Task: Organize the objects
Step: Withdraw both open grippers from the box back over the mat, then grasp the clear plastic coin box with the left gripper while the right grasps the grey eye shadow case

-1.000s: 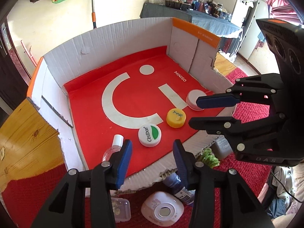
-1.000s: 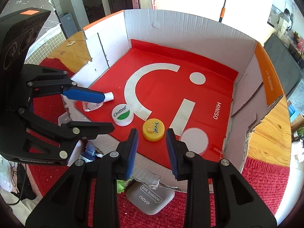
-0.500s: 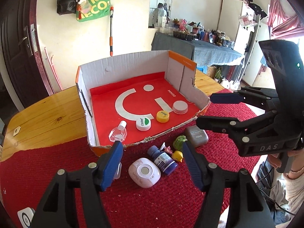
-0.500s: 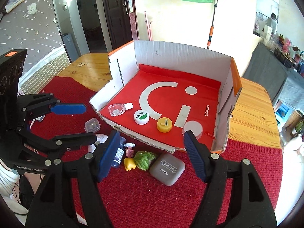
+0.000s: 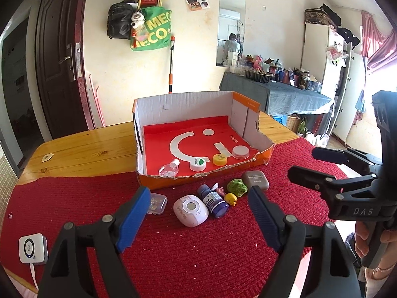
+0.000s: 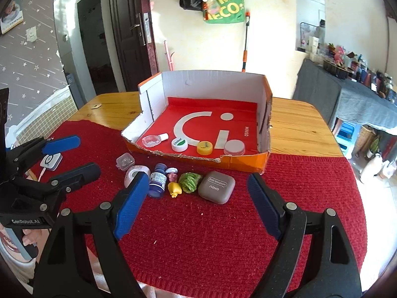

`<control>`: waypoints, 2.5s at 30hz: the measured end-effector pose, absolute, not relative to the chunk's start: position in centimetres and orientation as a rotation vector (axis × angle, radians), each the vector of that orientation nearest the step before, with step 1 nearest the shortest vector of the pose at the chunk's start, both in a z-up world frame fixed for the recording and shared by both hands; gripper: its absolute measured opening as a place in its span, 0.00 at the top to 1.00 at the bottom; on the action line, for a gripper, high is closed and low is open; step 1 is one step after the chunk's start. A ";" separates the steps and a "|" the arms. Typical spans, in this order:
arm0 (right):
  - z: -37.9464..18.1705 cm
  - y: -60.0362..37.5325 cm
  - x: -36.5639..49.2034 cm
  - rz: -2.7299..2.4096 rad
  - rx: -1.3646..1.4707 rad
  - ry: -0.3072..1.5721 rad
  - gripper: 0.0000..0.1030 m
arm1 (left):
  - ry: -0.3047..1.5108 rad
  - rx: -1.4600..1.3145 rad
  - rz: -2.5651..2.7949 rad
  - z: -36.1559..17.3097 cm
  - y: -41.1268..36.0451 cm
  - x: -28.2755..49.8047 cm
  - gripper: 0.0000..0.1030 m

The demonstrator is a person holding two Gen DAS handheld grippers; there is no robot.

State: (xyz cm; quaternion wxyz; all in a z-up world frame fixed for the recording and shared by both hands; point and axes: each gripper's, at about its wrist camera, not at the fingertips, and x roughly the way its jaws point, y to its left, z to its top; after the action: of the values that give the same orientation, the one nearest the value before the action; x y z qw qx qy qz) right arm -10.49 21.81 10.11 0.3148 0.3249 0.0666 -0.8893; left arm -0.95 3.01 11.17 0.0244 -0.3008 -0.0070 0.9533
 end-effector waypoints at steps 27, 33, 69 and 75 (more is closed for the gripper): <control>3.2 22.0 -8.6 -2.415 0.957 0.162 0.14 | -0.172 -1.164 2.978 4.0 1.3 -0.8 0.15; 2.8 21.9 -9.0 -2.406 0.975 0.159 0.14 | -0.188 -1.182 2.979 3.9 0.9 -1.2 0.15; 1.0 19.1 -19.0 -2.400 1.278 0.144 0.14 | -0.044 -1.452 2.870 1.5 -5.3 -10.0 0.17; 0.7 19.5 -19.3 -2.415 1.282 0.168 0.14 | -0.027 -1.447 2.866 1.2 -5.1 -10.4 0.21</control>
State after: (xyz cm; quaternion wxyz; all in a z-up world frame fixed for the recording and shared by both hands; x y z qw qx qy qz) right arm -19.29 19.48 0.72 0.1997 0.4586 0.0601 -0.8638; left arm -10.40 -5.13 1.22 -0.0344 -0.4505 -0.0085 0.8921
